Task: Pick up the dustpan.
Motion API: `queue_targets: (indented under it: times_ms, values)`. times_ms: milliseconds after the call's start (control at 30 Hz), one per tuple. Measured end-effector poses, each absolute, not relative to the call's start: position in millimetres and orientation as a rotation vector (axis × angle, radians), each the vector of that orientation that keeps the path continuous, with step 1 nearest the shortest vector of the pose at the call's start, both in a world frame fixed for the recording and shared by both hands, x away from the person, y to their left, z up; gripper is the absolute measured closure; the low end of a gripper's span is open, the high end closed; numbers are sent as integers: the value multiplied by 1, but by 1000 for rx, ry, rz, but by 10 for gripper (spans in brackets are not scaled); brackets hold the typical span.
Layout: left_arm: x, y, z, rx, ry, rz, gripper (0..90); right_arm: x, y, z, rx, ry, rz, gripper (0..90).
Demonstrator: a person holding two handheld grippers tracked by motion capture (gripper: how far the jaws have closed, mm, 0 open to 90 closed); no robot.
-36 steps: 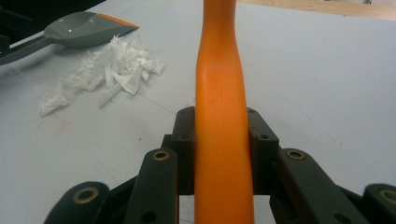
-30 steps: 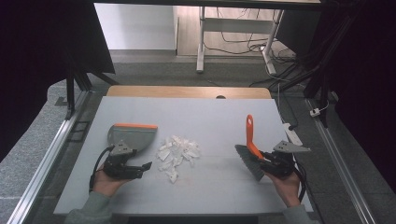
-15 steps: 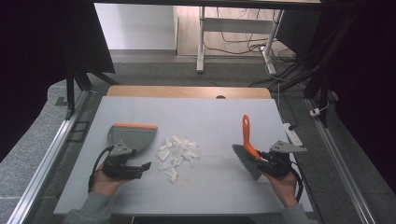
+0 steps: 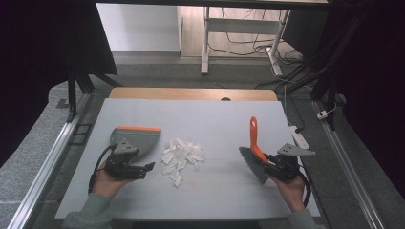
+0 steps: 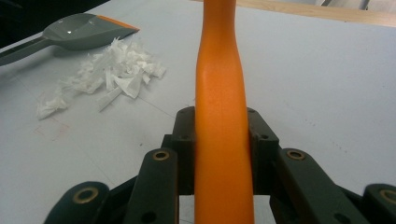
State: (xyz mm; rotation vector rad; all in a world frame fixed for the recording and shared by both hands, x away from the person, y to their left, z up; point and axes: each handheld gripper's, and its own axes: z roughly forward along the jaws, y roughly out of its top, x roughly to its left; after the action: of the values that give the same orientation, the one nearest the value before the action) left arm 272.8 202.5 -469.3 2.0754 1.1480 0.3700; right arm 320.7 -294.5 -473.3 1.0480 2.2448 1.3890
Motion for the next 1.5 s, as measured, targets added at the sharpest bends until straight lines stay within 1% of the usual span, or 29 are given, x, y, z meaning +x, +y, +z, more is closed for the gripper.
queue_targets:
  times_ms: [200,467,733,967,1067,1267,1500]
  values:
    - [275,202,-465,2080,1179,372,208,320,-294,-472,1047,2235,1395,697]
    - [278,205,-457,2081,1278,416,186,320,-295,-471,1047,2231,1410,697]
    - [297,211,-452,2078,1410,414,178,318,-295,-470,1050,2222,1418,696]
    - [296,225,-455,2057,1489,411,163,320,-295,-471,1052,2227,1418,697]
    - [294,235,-459,2032,1563,426,160,319,-294,-471,1048,2228,1414,697]
    - [295,242,-474,2037,1651,390,147,320,-293,-471,1046,2235,1411,696]
    - [300,242,-494,2071,1722,330,87,321,-294,-473,1053,2232,1410,696]
